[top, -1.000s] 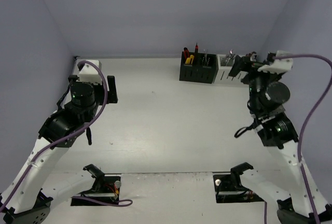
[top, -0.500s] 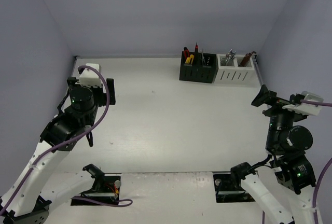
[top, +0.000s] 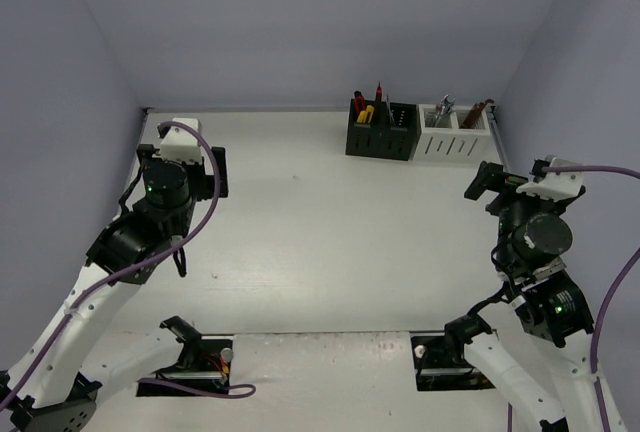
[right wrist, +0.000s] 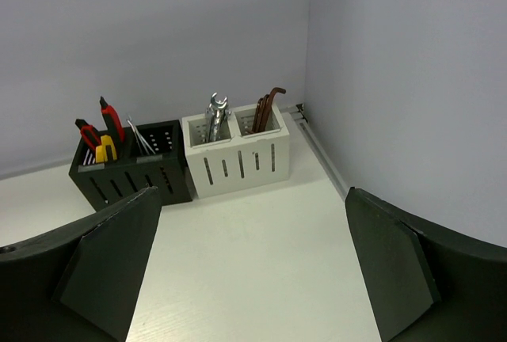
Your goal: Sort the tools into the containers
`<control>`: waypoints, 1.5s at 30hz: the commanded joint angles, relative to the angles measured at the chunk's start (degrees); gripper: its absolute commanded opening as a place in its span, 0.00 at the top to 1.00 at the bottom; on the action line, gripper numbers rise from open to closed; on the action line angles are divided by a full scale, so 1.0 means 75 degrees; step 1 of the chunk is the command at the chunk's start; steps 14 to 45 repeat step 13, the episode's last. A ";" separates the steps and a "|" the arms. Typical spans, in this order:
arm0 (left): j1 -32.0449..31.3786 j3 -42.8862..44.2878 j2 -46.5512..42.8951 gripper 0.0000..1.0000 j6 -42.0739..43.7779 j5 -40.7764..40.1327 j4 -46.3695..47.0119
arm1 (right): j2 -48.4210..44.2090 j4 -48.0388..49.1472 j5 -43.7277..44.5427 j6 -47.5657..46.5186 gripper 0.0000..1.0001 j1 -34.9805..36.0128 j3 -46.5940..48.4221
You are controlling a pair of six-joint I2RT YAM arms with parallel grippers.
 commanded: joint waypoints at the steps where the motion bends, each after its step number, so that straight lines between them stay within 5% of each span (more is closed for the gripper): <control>1: 0.0049 0.0125 0.0196 0.15 -0.0066 -0.0145 0.0698 | 0.0127 0.0462 -0.0044 0.0129 0.00 -0.0015 0.0159; 45: 0.0049 0.0164 0.0470 0.15 -0.0028 -0.0013 0.0973 | 0.0265 0.0462 -0.0050 0.0208 0.00 -0.0008 0.0259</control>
